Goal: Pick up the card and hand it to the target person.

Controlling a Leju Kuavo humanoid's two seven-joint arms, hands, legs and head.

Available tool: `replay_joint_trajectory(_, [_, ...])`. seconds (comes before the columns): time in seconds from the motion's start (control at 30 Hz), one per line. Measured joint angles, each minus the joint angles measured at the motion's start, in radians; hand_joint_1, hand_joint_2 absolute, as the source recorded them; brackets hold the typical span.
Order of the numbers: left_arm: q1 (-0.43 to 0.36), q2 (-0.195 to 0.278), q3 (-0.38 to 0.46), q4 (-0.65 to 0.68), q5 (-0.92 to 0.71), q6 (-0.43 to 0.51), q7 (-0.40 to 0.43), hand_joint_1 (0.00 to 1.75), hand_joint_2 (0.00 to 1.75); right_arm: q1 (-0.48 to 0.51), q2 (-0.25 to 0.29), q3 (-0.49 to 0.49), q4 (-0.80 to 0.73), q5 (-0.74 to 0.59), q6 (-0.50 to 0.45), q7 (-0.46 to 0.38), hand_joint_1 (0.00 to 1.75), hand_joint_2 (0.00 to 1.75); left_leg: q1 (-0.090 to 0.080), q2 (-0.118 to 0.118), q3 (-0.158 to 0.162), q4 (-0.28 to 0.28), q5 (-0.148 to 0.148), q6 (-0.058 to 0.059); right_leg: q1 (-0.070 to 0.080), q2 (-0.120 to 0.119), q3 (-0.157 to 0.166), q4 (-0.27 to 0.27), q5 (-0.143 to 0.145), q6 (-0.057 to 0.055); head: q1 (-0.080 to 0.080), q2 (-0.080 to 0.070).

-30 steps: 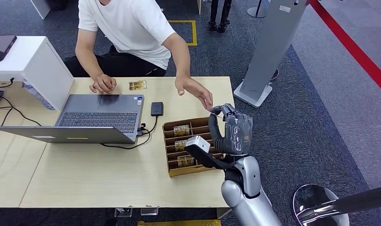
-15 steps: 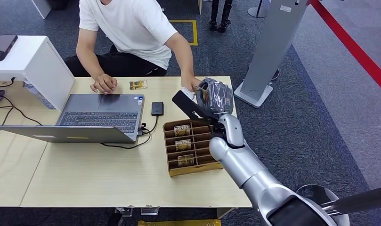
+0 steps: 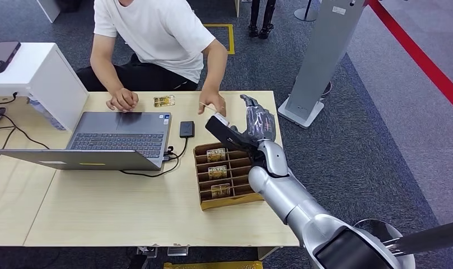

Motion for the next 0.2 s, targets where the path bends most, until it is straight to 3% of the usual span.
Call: replay_joint_trajectory(0.2, [-0.002,0.0,0.0,0.0,0.014,0.021,-0.002,0.0,1.75,-0.004,0.0,0.011,0.023,-0.018,-0.006,-0.006,0.0,1.75,0.0,0.0,0.0,0.0,0.0,0.0,0.0,0.0,0.0,0.0,0.0,0.0,0.0,0.0])
